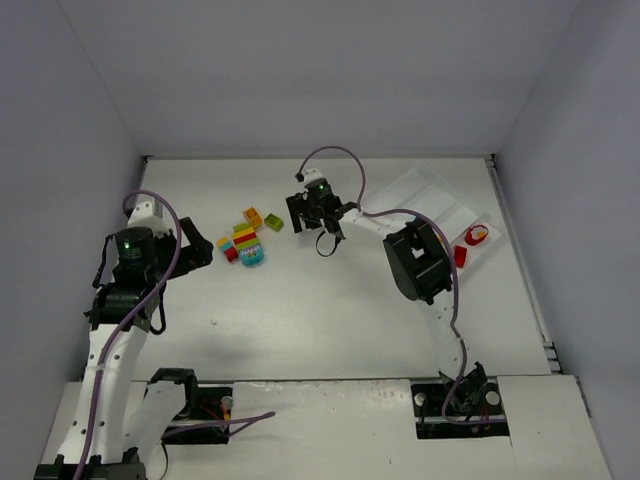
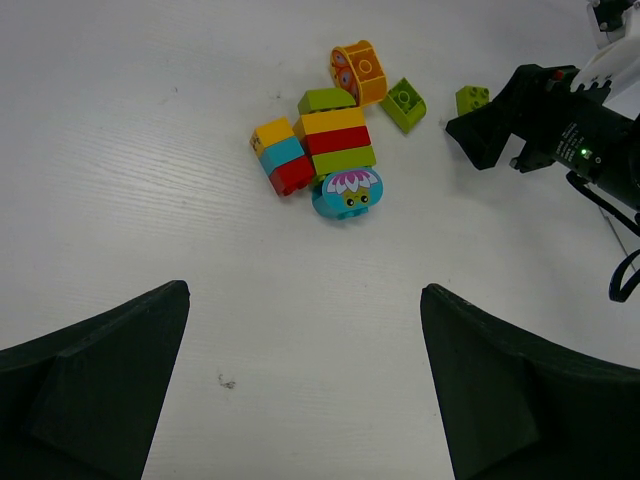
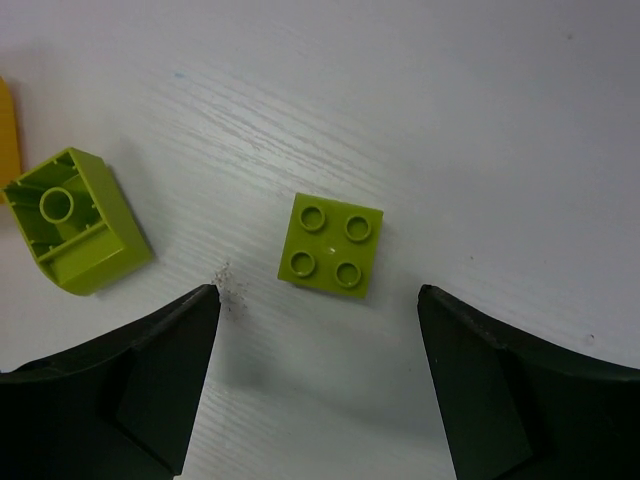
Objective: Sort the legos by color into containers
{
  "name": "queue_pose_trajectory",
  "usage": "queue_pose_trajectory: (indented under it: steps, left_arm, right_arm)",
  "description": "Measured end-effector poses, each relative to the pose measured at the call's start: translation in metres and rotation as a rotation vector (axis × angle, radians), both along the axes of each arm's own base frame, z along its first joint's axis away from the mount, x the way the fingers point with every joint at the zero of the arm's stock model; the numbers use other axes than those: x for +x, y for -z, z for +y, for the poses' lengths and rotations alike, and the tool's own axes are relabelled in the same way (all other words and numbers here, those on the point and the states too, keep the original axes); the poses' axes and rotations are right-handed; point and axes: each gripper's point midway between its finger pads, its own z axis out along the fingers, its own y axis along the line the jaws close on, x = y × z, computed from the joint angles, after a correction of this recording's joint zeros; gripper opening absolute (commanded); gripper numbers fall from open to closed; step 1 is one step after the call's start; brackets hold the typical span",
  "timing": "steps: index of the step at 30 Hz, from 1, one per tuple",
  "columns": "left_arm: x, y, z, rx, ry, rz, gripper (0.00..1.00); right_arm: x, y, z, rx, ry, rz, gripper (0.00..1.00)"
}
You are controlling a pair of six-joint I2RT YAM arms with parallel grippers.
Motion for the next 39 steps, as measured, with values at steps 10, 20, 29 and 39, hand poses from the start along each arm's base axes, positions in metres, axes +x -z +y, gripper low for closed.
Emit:
queue_pose_trajectory:
  steps: [10, 20, 29, 39]
  left_arm:
    - [0.000, 0.000, 0.000, 0.000, 0.000, 0.000, 0.92]
    - [0.000, 0.000, -0.001, -0.003, 0.005, 0.000, 0.92]
    - [0.000, 0.000, -0.001, -0.003, 0.006, 0.000, 0.93]
    - [0.000, 0.000, -0.001, -0.003, 0.006, 0.000, 0.92]
  right_arm:
    - [0.022, 0.001, 0.008, -0.012, 0.052, -0.062, 0.31]
    - [0.028, -0.001, -0.003, -0.068, 0.080, -0.098, 0.00]
    - [0.039, -0.055, -0.073, -0.082, 0.195, -0.155, 0.00]
    - [0.056, -0.067, -0.194, -0.107, 0.427, -0.154, 0.04]
